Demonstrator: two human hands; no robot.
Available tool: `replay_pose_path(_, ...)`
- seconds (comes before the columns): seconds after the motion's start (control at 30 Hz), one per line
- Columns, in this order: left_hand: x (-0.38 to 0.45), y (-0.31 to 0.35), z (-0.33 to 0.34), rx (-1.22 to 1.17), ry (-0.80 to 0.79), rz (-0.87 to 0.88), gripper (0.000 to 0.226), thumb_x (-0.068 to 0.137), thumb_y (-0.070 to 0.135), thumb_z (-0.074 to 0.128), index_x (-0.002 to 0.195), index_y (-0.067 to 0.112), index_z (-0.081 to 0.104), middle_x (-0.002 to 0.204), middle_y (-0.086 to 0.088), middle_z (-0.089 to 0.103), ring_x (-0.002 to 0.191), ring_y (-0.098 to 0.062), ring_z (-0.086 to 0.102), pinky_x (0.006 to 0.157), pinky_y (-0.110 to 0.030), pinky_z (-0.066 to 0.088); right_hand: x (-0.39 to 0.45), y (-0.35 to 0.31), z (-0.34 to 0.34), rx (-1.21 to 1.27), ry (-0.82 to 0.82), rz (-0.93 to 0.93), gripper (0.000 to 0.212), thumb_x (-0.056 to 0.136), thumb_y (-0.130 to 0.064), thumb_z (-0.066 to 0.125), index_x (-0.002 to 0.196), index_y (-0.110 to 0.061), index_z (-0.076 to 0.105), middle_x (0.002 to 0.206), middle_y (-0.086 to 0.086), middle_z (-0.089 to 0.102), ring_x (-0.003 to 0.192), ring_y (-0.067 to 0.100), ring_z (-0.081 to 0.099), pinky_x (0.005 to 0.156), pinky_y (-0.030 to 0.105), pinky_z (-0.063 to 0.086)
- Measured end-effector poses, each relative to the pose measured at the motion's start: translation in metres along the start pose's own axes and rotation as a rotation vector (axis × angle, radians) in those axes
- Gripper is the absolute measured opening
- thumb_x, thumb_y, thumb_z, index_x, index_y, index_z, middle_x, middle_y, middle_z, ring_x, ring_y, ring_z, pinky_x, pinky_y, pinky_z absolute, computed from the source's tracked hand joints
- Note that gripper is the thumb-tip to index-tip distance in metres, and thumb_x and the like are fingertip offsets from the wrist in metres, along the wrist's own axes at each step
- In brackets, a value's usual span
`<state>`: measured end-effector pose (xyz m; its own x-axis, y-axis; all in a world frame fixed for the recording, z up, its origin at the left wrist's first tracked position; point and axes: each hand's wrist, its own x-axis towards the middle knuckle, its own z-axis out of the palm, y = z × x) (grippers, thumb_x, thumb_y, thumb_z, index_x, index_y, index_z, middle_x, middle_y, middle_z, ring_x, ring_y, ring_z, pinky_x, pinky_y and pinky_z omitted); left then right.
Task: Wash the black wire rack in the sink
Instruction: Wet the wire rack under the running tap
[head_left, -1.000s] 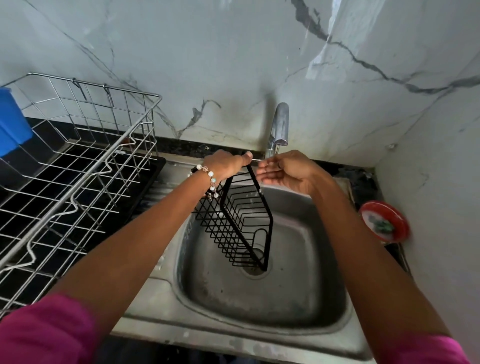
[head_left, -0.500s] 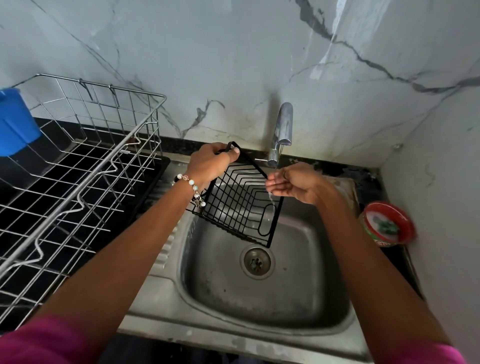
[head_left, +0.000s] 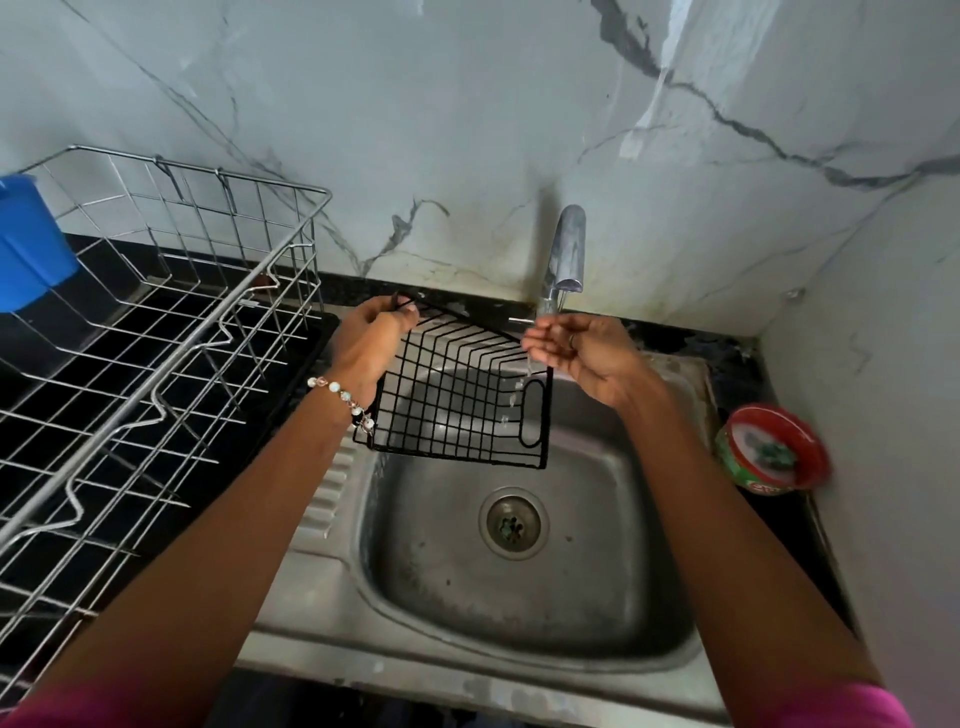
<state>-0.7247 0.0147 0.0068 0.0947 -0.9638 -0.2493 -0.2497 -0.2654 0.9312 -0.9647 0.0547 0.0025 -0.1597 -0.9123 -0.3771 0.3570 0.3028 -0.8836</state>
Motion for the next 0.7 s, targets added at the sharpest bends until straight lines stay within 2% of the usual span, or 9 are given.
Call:
replay_pose_path(0.07,-0.001,-0.001,-0.007,-0.008,0.053,-0.057,0.009,0.080,0.037,0.069,0.087,0.031,0.069,0.099,0.007,0.069,0.095,-0.017,0.060,0.089,-0.039,0.052,0.006,0.002,0.008,0.079,0.064,-0.021,0.018,0.095,0.006,0.045,0.095,0.008,0.062,0.088,0.022,0.067,0.071,0.024,0.071,0.061,0.027,0.059)
replay_pose_path(0.17,0.000,-0.007,-0.014,-0.003,0.082,-0.113,0.025,0.070,0.045,0.069,0.091,0.030,0.071,0.100,0.006,0.068,0.100,-0.020,0.060,0.094,-0.048,0.052,0.018,0.012,0.021,0.080,0.148,-0.056,0.016,0.094,-0.008,0.054,0.092,0.005,0.063,0.069,0.012,0.061,0.039,0.009,0.052,0.034,0.016,0.039)
replay_pose_path(0.23,-0.001,-0.011,-0.017,-0.002,0.074,-0.135,0.016,0.077,0.041,0.068,0.089,0.030,0.070,0.096,0.007,0.065,0.095,-0.020,0.060,0.094,-0.048,0.052,0.028,0.019,0.029,-0.029,0.203,-0.088,0.026,0.091,-0.023,0.061,0.092,0.003,0.065,0.055,0.001,0.056,0.032,0.005,0.038,0.029,0.017,0.029)
replay_pose_path(0.3,-0.001,-0.017,-0.017,-0.003,0.054,-0.152,0.012,0.081,0.040,0.068,0.087,0.029,0.069,0.095,0.006,0.063,0.092,-0.021,0.061,0.094,-0.048,0.053,0.038,0.025,0.036,-0.233,0.235,-0.148,0.029,0.090,-0.031,0.063,0.085,-0.003,0.066,0.052,-0.002,0.055,0.031,0.004,0.035,0.029,0.017,0.027)
replay_pose_path(0.4,-0.004,-0.024,-0.016,0.011,0.036,-0.175,0.019,0.079,0.046,0.068,0.085,0.028,0.066,0.101,0.003,0.062,0.101,-0.026,0.060,0.094,-0.050,0.052,0.052,0.030,0.041,-0.675,0.292,-0.264,0.038,0.090,-0.043,0.060,0.067,-0.013,0.061,0.063,0.007,0.059,0.046,0.012,0.052,0.042,0.021,0.040)
replay_pose_path(0.47,-0.002,-0.031,-0.015,0.011,0.015,-0.187,0.020,0.078,0.047,0.067,0.083,0.028,0.066,0.105,0.001,0.063,0.105,-0.027,0.058,0.096,-0.051,0.051,0.059,0.030,0.039,-0.964,0.347,-0.311,0.045,0.091,-0.048,0.053,0.066,-0.012,0.059,0.070,0.007,0.060,0.062,0.017,0.056,0.054,0.025,0.040)
replay_pose_path(0.53,-0.003,-0.035,-0.013,-0.009,-0.003,-0.187,0.019,0.082,0.045,0.067,0.083,0.026,0.067,0.108,-0.001,0.064,0.105,-0.027,0.058,0.097,-0.050,0.051,0.066,0.030,0.032,-1.241,0.336,-0.377,0.042,0.093,-0.044,0.052,0.078,-0.006,0.064,0.076,0.008,0.060,0.069,0.019,0.054,0.061,0.026,0.039)
replay_pose_path(0.63,-0.002,-0.041,-0.010,-0.033,-0.015,-0.195,0.014,0.086,0.040,0.068,0.084,0.026,0.068,0.110,-0.001,0.065,0.105,-0.025,0.057,0.097,-0.049,0.050,0.088,0.030,0.024,-1.557,0.156,-0.489,0.025,0.091,-0.024,0.060,0.107,-0.007,0.065,0.119,0.016,0.057,0.108,0.027,0.053,0.093,0.036,0.043)
replay_pose_path(0.7,-0.001,-0.043,-0.007,-0.042,-0.023,-0.198,0.013,0.088,0.038,0.067,0.083,0.026,0.068,0.105,0.001,0.065,0.098,-0.021,0.057,0.097,-0.050,0.051,0.097,0.030,0.023,-1.731,0.035,-0.418,0.044,0.090,-0.022,0.059,0.131,-0.012,0.050,0.141,0.014,0.041,0.132,0.030,0.034,0.108,0.047,0.030)
